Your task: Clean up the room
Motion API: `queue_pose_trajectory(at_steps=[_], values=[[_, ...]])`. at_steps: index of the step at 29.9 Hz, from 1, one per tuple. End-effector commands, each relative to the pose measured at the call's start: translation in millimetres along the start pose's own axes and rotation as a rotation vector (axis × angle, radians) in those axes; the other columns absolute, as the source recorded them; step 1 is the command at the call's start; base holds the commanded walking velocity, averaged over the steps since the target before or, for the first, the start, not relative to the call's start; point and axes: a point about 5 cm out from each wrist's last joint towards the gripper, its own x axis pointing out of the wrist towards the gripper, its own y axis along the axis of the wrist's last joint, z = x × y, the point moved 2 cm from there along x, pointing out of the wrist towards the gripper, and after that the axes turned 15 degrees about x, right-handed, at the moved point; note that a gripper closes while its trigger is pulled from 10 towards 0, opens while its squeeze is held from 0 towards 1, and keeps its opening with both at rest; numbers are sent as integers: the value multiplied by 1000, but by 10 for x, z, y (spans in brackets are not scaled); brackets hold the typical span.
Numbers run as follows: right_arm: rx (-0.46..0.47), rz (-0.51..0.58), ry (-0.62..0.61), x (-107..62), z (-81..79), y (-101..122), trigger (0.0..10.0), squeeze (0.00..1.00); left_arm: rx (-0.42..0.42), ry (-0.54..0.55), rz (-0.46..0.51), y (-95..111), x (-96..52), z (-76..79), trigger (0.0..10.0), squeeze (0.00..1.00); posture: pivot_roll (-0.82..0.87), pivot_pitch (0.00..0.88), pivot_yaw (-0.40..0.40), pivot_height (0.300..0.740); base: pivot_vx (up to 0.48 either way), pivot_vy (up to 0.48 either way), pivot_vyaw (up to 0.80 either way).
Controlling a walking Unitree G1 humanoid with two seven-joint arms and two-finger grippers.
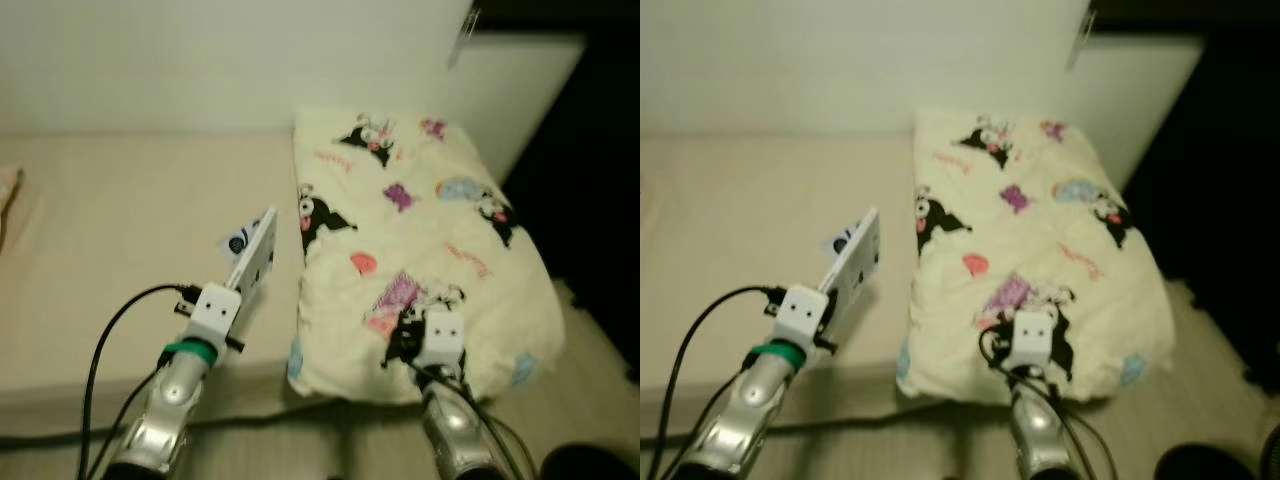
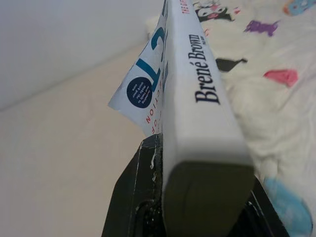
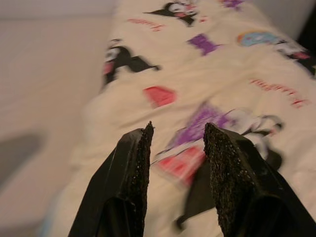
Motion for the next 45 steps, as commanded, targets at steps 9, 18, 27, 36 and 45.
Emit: queue_pose_trajectory(at_steps=[9, 18, 27, 36, 45], values=[[-17, -24, 21, -15, -17, -40, 10000, 0, 6, 10, 16, 8, -18, -5, 10000, 0, 45, 2, 44, 740, -382, 0, 0], [-32, -39, 18, -26, -9, -68, 10000, 0, 9, 8, 16, 2, -17, -10, 10000, 0, 43, 7, 48, 740, -384, 0, 0], [-30, -41, 35, -33, -26, -73, 10000, 0, 8, 7, 7, -2, -12, -9, 10000, 0, 45, 8, 50, 740, -255, 0, 204], [-29, -43, 56, -35, -55, -75, 10000, 0, 14, -3, -5, -18, -10, 15, 10000, 0, 43, 6, 51, 740, 0, 0, 793], [-25, -44, 58, -35, -47, -72, 10000, 0, 17, 0, -6, -19, 3, 11, 10000, 0, 35, 0, 52, 740, 0, 0, 626]])
